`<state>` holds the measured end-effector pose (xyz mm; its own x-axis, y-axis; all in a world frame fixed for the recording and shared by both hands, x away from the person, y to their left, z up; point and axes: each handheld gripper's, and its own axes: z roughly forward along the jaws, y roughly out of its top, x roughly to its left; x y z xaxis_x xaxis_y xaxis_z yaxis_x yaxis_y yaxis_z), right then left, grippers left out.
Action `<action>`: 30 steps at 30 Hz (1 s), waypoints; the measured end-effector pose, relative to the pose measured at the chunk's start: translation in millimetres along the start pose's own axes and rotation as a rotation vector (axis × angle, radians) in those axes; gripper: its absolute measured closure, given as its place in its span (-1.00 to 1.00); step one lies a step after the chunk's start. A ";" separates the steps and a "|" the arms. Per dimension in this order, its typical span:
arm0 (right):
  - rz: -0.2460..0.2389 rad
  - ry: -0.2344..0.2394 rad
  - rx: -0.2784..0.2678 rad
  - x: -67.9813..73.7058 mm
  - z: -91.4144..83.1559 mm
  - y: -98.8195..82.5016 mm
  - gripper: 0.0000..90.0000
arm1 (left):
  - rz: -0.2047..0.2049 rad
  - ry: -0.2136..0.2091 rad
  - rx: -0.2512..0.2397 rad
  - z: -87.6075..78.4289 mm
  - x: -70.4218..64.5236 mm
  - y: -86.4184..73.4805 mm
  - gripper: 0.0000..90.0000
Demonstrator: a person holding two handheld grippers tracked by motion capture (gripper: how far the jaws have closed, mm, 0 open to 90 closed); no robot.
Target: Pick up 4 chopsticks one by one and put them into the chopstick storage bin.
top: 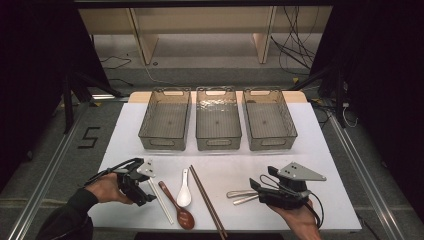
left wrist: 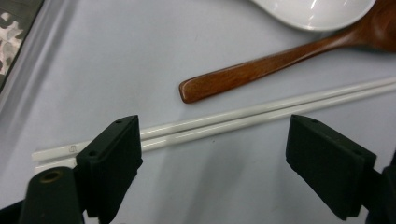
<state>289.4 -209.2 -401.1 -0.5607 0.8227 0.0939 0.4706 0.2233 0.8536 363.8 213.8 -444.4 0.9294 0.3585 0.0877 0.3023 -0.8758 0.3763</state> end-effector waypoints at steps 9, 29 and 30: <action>-0.001 -0.004 0.010 -0.3 0.6 -0.2 -0.35 | 0.082 -0.046 0.053 11.9 5.0 7.2 -0.55; -0.005 -0.005 0.023 -0.8 1.7 -0.2 -0.35 | 0.119 -0.102 0.083 25.0 14.1 4.6 -0.48; -0.008 -0.005 0.022 -0.9 1.9 -0.2 -0.34 | 0.118 -0.104 0.082 25.6 14.2 4.5 -0.48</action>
<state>291.1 -209.0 -402.3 -0.5611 0.8234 0.0849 0.4813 0.2411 0.8428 383.8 206.7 -465.0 0.9751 0.2199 0.0295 0.2020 -0.9349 0.2918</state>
